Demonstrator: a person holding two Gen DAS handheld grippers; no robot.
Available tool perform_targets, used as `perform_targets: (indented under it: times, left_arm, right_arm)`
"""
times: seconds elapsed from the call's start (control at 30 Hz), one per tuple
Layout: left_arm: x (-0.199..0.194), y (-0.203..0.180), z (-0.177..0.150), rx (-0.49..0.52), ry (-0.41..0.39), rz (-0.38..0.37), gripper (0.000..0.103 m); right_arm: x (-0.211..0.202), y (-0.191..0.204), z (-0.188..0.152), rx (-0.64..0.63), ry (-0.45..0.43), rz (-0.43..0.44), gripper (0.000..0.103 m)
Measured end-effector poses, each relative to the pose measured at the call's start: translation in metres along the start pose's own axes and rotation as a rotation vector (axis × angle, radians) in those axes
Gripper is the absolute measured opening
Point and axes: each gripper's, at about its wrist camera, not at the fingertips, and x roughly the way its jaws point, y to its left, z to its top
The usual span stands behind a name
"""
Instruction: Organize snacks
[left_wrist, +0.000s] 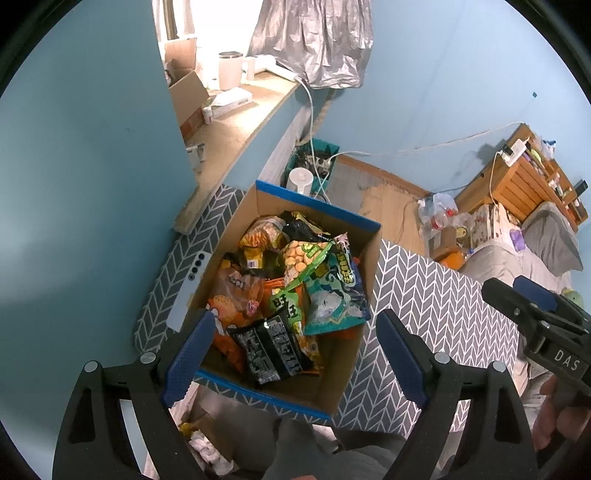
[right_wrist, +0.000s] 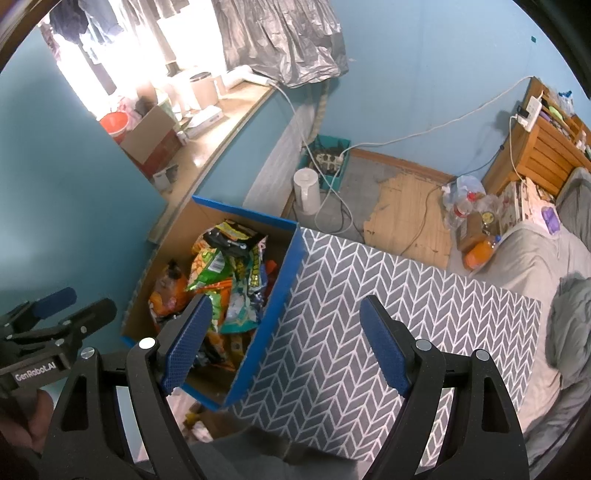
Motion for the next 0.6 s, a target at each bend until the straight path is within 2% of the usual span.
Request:
perform_targets:
  times: [0.6]
  left_arm:
    - [-0.0009, -0.0041, 0.0047, 0.036, 0.000, -0.012, 0.090]
  right_arm:
    - [-0.0001, 0.0016, 0.0025, 0.016, -0.006, -0.005, 0.082]
